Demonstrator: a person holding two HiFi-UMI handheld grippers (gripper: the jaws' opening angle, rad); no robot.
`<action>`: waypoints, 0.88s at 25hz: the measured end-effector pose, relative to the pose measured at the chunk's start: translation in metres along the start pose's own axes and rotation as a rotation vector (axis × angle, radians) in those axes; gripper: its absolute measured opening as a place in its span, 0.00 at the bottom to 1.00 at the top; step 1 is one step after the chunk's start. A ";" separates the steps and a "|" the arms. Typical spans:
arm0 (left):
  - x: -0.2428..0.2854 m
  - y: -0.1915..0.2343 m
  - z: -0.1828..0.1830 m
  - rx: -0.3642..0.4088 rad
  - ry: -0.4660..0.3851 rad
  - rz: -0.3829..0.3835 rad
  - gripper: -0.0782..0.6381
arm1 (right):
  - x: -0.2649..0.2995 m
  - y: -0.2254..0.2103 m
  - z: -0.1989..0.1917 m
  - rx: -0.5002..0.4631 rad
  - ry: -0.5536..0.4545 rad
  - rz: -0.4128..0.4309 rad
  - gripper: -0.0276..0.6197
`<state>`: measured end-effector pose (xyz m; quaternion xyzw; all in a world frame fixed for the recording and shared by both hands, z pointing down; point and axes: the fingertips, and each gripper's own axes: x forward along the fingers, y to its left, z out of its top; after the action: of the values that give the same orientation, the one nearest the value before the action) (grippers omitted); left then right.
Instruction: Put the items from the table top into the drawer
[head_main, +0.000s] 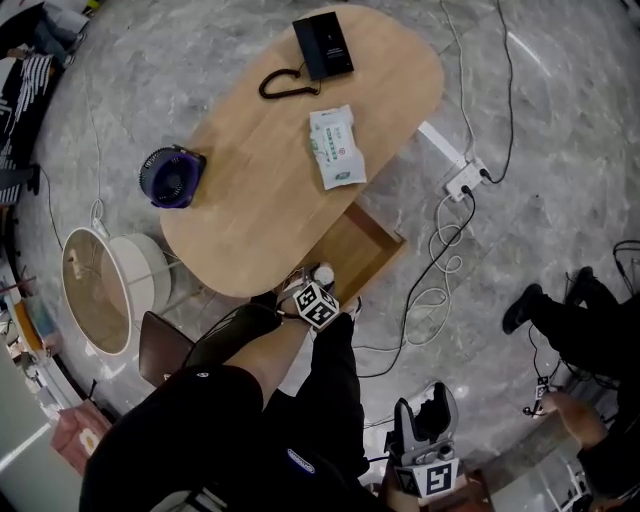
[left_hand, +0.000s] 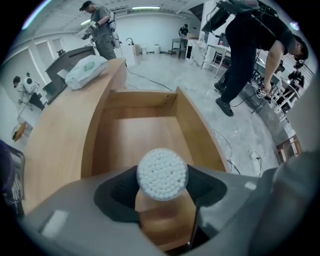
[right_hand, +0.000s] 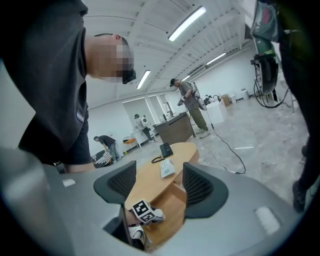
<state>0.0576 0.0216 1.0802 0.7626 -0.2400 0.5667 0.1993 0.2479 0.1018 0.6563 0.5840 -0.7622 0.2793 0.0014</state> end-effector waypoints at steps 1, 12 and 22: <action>0.003 0.002 -0.001 -0.011 0.011 0.006 0.51 | 0.000 -0.001 -0.002 0.001 0.004 -0.003 0.50; 0.020 0.002 -0.018 -0.025 0.065 0.016 0.51 | -0.004 -0.008 -0.011 0.001 0.025 -0.020 0.49; 0.005 -0.016 -0.025 -0.098 0.074 -0.038 0.62 | -0.008 -0.002 -0.001 -0.018 0.015 -0.010 0.49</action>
<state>0.0494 0.0477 1.0918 0.7348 -0.2454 0.5781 0.2561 0.2515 0.1088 0.6556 0.5857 -0.7618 0.2766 0.0138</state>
